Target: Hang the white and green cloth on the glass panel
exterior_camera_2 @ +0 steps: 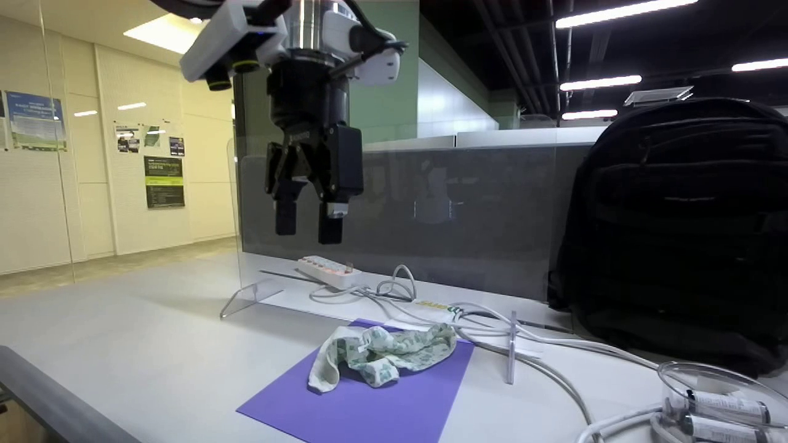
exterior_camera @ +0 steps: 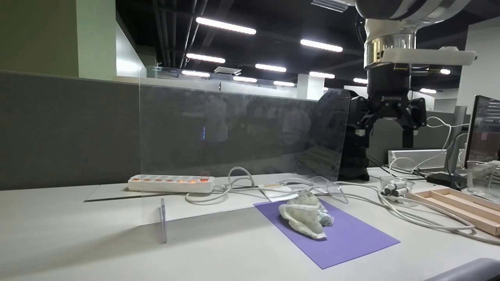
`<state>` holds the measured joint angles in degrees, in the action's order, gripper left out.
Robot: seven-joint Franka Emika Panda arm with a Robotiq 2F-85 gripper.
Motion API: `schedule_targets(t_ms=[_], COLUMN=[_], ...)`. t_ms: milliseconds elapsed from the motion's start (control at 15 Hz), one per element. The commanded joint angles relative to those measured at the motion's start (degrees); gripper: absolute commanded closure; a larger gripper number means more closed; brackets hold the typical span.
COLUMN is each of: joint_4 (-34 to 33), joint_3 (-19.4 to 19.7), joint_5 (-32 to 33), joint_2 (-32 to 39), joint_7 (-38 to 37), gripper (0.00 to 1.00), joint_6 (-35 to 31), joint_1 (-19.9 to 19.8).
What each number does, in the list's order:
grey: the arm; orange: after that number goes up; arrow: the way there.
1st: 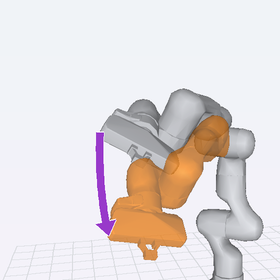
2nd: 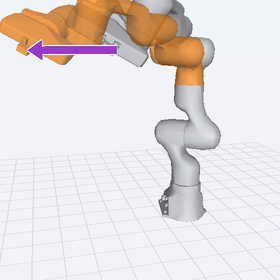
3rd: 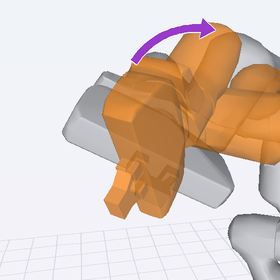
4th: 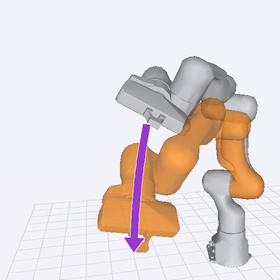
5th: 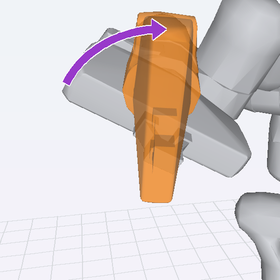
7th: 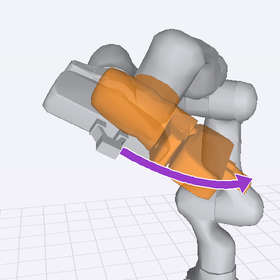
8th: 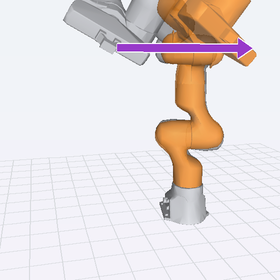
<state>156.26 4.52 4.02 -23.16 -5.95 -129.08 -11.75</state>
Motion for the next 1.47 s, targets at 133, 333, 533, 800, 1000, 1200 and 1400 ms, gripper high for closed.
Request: schedule_targets(t_ms=[133, 333, 533, 800, 1000, 1200, 1400], joint_4=[-0.8, -0.8, -0.8, -0.3, -1.1, -1.1, -2.2], joint_3=[0.6, 0.6, 0.6, -0.2, -2.0, -4.2, -5.8], joint_5=[0.0, -0.2, -0.2, -0.3, 1.1, 3.2, 6.1], joint_2=[0.7, 0.7, 0.7, 2.6, 7.1, 11.1, 15.6], joint_7=[-0.2, -0.3, -0.3, -1.0, -1.8, -3.2, -5.1], gripper=[0.00, 0.00, 0.00, 0.00, 0.00, 0.00, 0.00], joint_6=[0.2, 0.2, 0.2, -7.4, -14.6, -21.0, -25.7], joint_1=[0.4, 0.4, 0.4, 1.2, 2.2, 2.9, 3.2])
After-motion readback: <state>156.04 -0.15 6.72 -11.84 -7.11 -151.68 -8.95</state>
